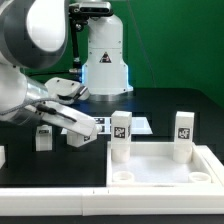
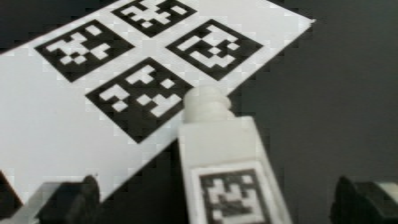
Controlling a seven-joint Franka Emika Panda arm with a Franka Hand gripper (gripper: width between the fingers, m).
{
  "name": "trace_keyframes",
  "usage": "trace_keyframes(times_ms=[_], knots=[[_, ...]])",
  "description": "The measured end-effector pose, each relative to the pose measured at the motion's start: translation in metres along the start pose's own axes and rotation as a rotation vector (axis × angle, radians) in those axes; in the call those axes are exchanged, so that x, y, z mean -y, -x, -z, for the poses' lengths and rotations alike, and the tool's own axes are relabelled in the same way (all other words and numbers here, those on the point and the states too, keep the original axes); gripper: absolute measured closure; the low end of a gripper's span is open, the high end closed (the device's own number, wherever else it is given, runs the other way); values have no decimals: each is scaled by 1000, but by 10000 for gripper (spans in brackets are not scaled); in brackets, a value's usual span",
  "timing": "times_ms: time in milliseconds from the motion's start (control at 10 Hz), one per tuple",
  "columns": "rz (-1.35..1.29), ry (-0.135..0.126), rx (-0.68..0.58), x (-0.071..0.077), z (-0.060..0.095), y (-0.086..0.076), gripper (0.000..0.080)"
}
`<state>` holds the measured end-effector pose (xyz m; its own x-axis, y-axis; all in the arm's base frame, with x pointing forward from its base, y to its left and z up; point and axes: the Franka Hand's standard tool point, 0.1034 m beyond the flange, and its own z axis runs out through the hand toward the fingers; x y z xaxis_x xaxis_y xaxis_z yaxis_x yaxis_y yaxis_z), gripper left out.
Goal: Assemble square table
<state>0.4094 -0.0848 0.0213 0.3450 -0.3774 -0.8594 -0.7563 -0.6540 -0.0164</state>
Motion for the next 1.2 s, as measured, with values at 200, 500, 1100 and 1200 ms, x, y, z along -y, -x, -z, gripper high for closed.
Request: trace_keyframes(times_ms=[200, 500, 1100, 1200], knots=[[-23, 5, 11, -2, -5, -3, 151], [-21, 13, 7, 2, -10, -5, 151], [-12, 15, -14, 4, -8, -7, 518], [5, 6, -10, 7, 5, 1, 518]])
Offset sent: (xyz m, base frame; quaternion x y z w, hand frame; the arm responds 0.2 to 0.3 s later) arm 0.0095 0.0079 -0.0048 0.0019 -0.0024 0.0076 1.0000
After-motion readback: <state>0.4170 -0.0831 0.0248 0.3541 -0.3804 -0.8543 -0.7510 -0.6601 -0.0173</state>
